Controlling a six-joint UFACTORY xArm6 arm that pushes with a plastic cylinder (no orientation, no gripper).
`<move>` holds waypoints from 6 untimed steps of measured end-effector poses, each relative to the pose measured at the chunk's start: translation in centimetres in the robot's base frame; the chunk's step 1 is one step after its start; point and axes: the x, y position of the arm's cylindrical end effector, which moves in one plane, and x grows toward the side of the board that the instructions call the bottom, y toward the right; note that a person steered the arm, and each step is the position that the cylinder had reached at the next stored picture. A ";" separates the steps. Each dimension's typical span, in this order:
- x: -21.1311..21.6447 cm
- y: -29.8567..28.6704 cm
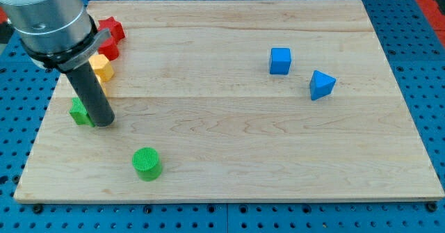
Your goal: Move the green circle closer to green star
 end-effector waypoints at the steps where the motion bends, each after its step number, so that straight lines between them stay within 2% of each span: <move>1: -0.2 7.0; 2: 4.5 14.4; 3: 10.5 14.8; 4: 11.0 8.3; 5: 8.9 3.6; 6: 8.0 3.7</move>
